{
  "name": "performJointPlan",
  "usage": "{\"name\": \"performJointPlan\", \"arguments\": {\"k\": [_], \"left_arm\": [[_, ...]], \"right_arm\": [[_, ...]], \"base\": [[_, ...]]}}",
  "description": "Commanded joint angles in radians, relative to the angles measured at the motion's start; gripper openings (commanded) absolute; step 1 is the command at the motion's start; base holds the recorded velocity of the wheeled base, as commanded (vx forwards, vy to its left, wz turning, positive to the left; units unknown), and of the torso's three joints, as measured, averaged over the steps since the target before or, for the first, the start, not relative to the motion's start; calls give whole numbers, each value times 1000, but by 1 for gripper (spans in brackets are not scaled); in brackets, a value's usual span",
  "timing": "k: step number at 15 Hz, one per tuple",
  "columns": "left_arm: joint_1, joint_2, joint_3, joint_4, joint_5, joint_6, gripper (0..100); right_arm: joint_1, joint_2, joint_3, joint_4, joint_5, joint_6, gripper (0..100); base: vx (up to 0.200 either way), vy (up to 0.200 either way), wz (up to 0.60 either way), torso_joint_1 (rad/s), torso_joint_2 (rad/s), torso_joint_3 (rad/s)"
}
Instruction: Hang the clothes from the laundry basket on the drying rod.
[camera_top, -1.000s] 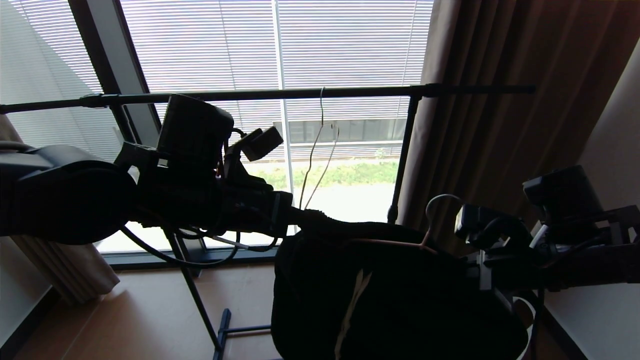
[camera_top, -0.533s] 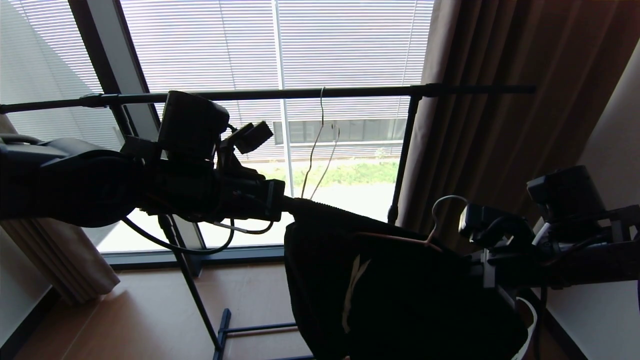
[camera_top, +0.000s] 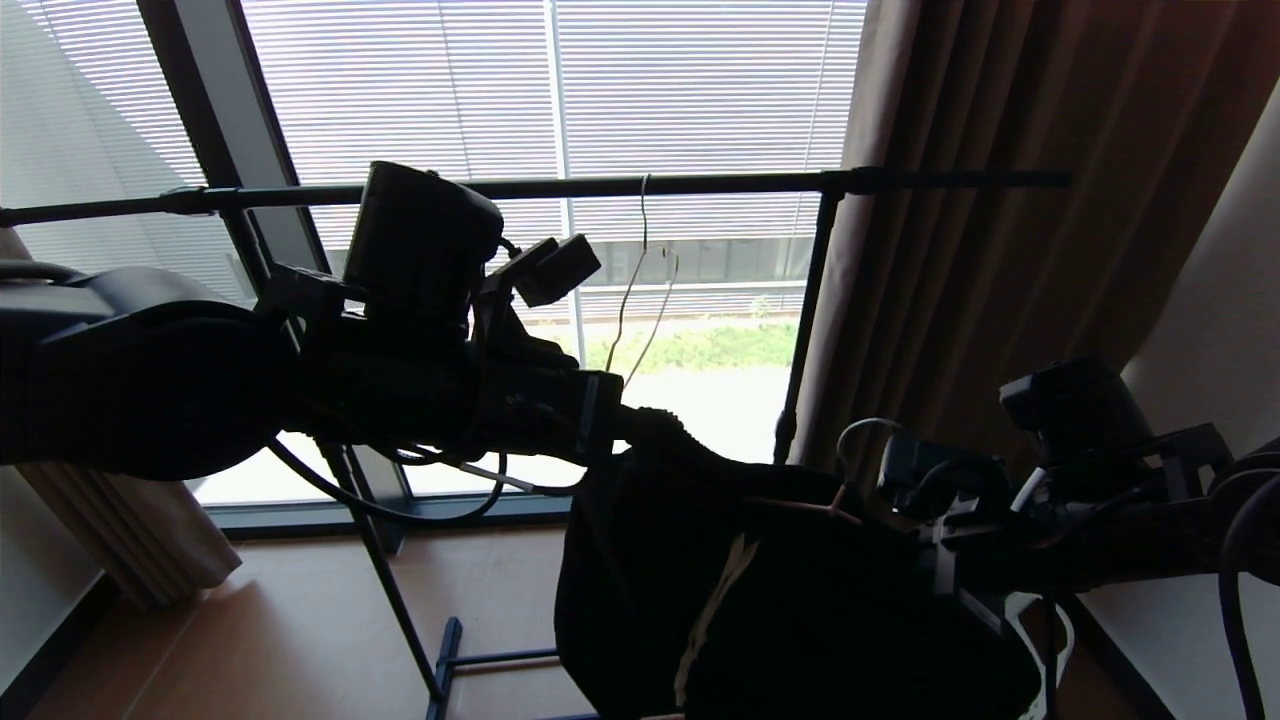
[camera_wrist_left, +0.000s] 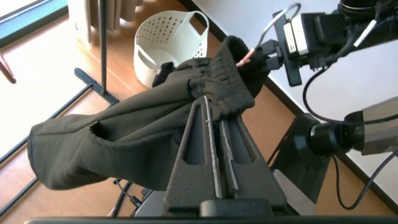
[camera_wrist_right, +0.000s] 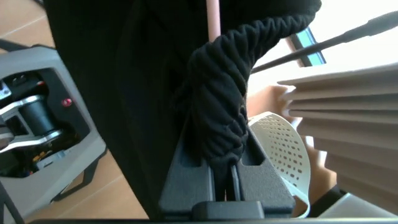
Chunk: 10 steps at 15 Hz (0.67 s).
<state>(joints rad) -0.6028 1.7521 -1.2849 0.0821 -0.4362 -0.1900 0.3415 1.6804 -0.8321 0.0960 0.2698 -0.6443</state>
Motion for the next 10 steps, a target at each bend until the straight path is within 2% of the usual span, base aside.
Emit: {"name": "performJointPlan", "arguments": {"k": [1,4,5,9,10], "left_arm": [[-9,6,-8,-1,-1,0,0],[-35,38,-5,-1,10,0,0],[-40,69,-13,-1,47,1,0],[-40,102,-48,-1,99,1,0],[-38,121,-93,-1,169,-8,0]], "right_arm": [[8,18,1,-4,3,2,0],[19,10,-1,-21,9,6,0],[19,-5,1,-22,22,6,0],[22,-33,-2,-22,43,46,0],[39,-39,2,-22,42,52,0]], "base": [[0,0,0,0,0,0],[0,0,0,0,0,0],[0,0,0,0,0,0],[0,0,0,0,0,0],[0,0,0,0,0,0]]}}
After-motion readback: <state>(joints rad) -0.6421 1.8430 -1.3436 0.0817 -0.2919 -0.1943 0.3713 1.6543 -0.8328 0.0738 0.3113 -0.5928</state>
